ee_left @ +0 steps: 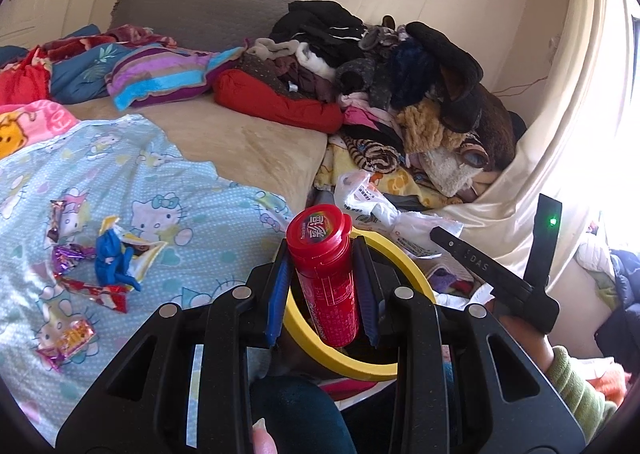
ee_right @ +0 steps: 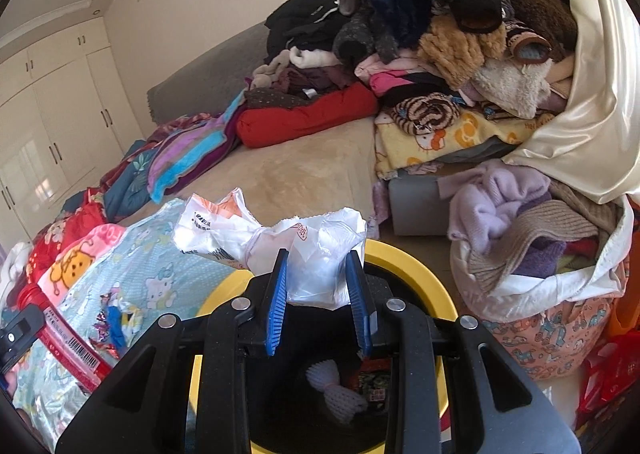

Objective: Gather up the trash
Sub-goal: 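Lower the red tube into the bin and open the left tool while the right tool releases the bag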

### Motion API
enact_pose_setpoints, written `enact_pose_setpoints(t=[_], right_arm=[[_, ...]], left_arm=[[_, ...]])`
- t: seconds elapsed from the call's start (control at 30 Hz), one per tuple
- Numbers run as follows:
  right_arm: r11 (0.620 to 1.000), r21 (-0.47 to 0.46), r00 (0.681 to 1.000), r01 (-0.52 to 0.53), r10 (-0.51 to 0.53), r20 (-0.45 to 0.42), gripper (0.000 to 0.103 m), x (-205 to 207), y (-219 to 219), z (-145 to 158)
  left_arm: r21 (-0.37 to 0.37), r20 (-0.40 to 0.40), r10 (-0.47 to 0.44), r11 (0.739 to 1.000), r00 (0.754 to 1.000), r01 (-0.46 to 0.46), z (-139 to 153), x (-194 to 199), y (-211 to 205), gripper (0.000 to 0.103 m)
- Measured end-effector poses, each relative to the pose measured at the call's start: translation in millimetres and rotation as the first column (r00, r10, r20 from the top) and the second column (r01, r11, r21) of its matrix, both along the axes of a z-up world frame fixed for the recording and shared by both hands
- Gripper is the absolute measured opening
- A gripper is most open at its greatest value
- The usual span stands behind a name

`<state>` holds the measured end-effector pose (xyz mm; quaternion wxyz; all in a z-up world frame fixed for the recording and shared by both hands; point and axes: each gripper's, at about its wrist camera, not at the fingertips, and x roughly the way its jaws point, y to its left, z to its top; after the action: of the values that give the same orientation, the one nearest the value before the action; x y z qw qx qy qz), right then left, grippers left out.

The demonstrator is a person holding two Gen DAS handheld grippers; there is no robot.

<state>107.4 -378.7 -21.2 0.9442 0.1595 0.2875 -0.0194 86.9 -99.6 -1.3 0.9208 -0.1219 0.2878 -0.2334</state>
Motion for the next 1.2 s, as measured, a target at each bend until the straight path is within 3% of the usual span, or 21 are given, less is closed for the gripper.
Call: enact_pose_setpoints(t=[0.53,1.2], right_arm=[[0.998,0.039,0.996,0.055,-0.052,-0.07,0.028,6,-30,-25],[0.996,0.079,0.989,0.042,-0.03,-0.148,0.029,16,-40,-50]], left_arm=[[0.015,-0.031,-0.058,0.998,0.998,0.058,-18,13,-35,0.024],[0.055,-0.12,-0.108,0.992,0.987,0.116,-55,50,-77,0.024]])
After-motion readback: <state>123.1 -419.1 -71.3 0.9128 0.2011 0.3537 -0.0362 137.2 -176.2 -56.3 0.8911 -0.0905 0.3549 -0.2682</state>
